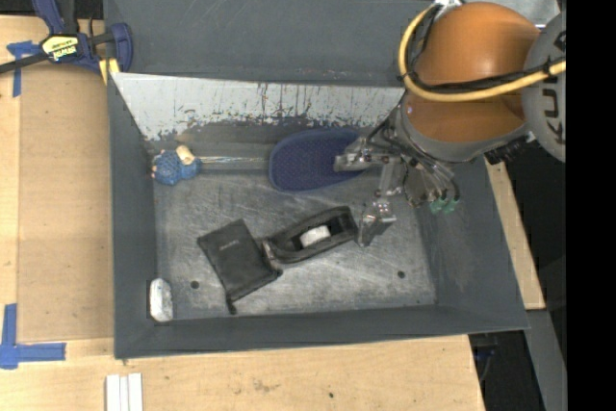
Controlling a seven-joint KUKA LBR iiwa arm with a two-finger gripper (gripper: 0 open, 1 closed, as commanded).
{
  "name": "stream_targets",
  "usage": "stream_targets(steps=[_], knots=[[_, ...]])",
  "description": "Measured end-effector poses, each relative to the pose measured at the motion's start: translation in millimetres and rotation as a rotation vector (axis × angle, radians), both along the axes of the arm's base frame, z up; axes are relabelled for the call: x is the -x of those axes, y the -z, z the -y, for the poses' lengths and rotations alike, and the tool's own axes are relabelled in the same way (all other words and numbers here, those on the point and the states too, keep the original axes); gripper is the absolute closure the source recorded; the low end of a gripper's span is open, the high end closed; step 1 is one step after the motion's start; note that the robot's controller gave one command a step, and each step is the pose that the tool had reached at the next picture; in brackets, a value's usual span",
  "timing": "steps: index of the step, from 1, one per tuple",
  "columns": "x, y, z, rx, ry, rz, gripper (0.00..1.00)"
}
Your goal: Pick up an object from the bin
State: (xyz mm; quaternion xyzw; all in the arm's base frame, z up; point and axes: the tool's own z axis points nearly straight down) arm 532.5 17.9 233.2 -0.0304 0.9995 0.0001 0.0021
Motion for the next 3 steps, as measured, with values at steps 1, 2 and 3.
stream_targets(steps=[1,2,3], knots=[[-4.1,159.7,-0.6,0.0,-0.181,0.019,0.0],[-4.2,158.0,-0.4,0.0,-0.181,0.019,1.0],[-16.1,6.0,38.5,0.004,-0.416,0.001,1.0]])
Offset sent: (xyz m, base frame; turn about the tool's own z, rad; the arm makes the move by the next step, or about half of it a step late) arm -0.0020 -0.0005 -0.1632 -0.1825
